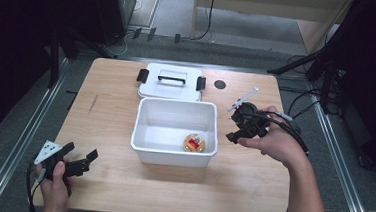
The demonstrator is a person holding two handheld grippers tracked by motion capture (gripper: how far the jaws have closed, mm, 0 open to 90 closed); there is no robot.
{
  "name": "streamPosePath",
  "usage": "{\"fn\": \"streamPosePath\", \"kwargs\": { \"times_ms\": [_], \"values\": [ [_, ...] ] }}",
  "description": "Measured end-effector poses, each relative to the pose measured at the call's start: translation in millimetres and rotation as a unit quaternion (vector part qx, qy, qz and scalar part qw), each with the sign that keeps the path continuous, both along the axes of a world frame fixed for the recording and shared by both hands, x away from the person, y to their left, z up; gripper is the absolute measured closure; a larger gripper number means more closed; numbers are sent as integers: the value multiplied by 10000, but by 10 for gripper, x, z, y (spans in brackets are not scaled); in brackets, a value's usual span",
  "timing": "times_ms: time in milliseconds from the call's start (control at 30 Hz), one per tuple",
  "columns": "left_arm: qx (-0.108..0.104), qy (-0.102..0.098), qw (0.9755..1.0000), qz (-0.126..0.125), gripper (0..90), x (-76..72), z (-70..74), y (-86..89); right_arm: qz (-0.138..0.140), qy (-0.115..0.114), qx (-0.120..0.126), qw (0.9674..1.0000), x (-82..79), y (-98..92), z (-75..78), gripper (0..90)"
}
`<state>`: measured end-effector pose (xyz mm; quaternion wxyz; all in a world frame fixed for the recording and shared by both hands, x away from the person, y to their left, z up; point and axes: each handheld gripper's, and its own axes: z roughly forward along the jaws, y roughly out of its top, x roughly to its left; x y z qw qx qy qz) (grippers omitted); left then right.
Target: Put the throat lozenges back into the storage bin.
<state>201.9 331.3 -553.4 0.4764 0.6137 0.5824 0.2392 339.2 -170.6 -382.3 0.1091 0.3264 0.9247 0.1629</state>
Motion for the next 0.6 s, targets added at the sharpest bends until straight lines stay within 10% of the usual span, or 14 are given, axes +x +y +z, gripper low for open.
{"fn": "streamPosePath", "kwargs": {
  "times_ms": [233, 467, 600],
  "values": [
    [1, 5, 10000, 1, 0, -1, 0, 1, -654, -402, -103, 9970, -50, -205, -237, 51],
    [14, -5, 10000, -4, 0, -3, 0, -2, -1576, -906, 512, 9820, -121, -478, -563, 0],
    [9, -5, 10000, -3, 0, -2, 0, -2, -1985, -1379, 953, 9657, -209, -600, -803, 0]
  ]
}}
